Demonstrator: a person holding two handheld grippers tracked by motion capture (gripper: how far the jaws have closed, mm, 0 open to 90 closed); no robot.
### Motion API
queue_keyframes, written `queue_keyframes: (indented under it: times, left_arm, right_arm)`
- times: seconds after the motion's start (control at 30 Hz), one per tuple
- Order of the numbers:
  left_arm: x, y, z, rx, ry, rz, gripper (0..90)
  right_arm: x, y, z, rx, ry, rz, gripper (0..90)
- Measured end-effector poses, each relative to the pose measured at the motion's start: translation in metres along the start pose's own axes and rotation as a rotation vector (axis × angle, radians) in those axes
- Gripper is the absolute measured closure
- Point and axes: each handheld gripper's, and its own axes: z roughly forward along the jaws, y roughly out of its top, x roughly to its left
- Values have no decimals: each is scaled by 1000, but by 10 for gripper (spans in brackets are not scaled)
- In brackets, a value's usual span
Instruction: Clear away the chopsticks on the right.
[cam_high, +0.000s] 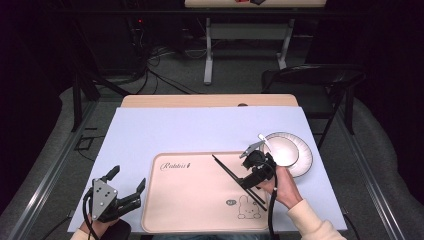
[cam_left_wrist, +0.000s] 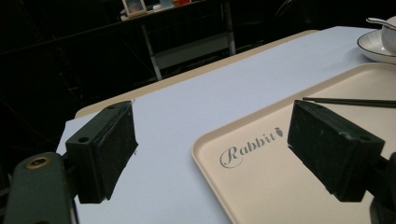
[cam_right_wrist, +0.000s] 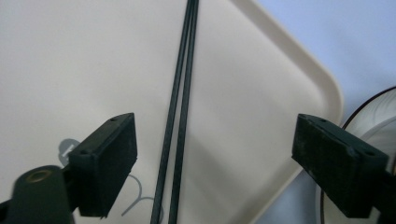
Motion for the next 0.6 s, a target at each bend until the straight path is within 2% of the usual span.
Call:
queue_keyframes:
  times: [0.1, 0.17, 0.2, 0.27, 0.37, 0.47, 0.5, 0.57, 0.6]
  left_arm:
    - [0, 0, 0, -2, 2, -5, 153]
    - [0, 0, 0, 1, 0, 0, 153]
    - [0, 0, 0, 1, 0, 0, 153]
    - [0, 0, 0, 1, 1, -2, 153]
    - [0, 0, 0, 1, 2, -2, 153]
    - [0, 0, 0, 0, 2, -1, 153]
    - [0, 0, 0, -1, 4, -3, 153]
    - [0, 0, 0, -1, 3, -3, 153]
    - [0, 0, 0, 0, 3, -2, 153]
  right_arm:
    - [1, -3, -12, -106, -7, -44, 99]
    - [2, -7, -20, -194, -17, -49, 97]
    - [2, -7, -20, -194, -17, -49, 97]
    - [6, -10, -28, -243, -42, -88, 69]
    - [7, -14, -37, -285, -51, -103, 39]
    - [6, -17, -44, -305, -75, -108, 21]
    - [6, -22, -52, -337, -80, -100, 17]
    - [6, -24, -55, -344, -84, -100, 13]
    - [7, -30, -61, -374, -97, -101, 13]
